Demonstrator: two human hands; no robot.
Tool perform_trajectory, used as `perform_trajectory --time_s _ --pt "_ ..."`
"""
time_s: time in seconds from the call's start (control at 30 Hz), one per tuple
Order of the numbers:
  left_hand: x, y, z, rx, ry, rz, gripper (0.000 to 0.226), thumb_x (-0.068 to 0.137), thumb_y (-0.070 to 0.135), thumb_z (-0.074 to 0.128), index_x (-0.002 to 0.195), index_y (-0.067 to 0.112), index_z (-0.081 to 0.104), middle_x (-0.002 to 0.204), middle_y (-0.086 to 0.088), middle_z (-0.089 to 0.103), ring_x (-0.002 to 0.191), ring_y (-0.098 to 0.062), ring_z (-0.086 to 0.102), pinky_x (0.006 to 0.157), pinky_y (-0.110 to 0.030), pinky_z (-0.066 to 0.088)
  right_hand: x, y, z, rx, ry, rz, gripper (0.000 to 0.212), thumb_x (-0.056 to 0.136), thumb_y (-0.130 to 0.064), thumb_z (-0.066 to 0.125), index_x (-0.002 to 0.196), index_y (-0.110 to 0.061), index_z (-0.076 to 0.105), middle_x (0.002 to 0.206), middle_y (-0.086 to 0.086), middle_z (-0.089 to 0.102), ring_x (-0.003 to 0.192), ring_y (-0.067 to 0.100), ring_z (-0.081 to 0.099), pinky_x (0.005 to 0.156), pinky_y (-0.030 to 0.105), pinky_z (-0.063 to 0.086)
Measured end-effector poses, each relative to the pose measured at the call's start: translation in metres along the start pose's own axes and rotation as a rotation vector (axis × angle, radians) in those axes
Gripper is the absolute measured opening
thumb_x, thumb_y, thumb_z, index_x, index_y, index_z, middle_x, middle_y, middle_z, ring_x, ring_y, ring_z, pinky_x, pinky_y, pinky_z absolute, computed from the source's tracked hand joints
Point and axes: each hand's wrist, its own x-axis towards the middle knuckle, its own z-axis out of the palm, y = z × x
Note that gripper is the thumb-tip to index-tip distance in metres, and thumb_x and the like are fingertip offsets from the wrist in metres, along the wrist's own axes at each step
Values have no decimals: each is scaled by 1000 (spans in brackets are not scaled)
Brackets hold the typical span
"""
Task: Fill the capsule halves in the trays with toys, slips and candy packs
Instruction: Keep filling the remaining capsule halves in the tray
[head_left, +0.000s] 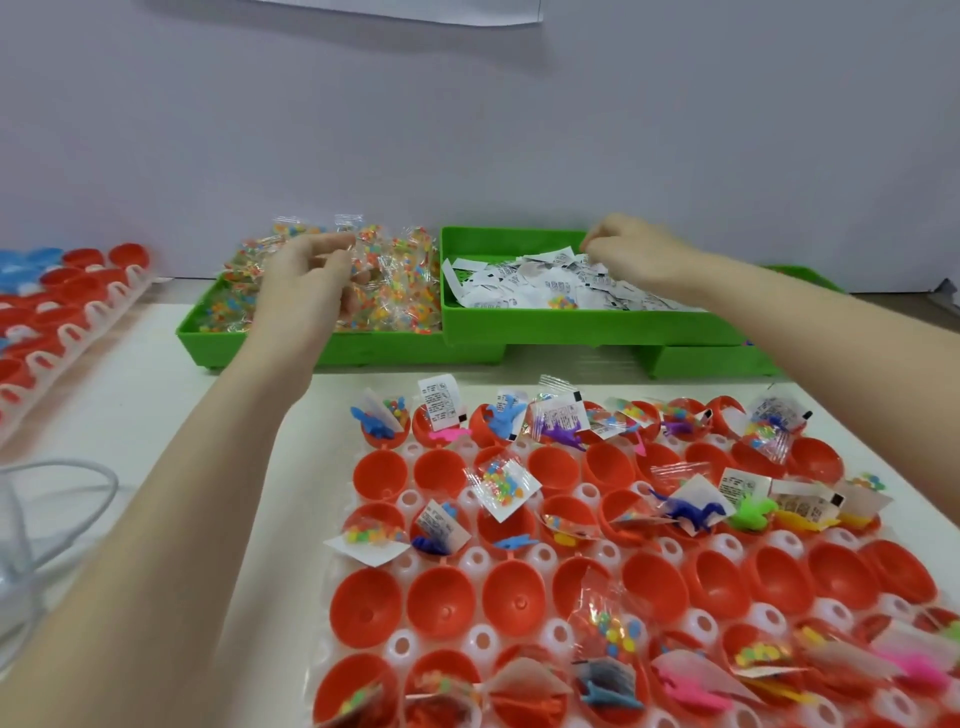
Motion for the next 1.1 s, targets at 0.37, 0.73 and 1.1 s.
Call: perform_trajectory --time_s 0.37,0.73,1.1 --pt "1 3 -1 -15 7 32 24 96 5 40 115 8 53 77 4 50 43 4 51 52 -9 45 11 -21 20 -14 74 -238 15 75 -24 73 84 -13 71 53 -13 36 50 4 32 48 27 23" --pt "-5 6 0 -88 12 69 20 89 13 59 106 12 49 83 -1 62 48 2 56 55 -10 48 7 -9 -2 -169 362 -94 29 91 -14 40 63 -8 44 55 8 35 59 23 34 51 29 21" --pt "-15 36 1 -96 -59 86 10 83 12 66 86 18 59 73 2 67 54 -4 62 60 -20 52 -48 -14 -23 598 370 -65 17 78 -12 67 62 -8 64 41 -5 34 38 5 24 37 13 24"
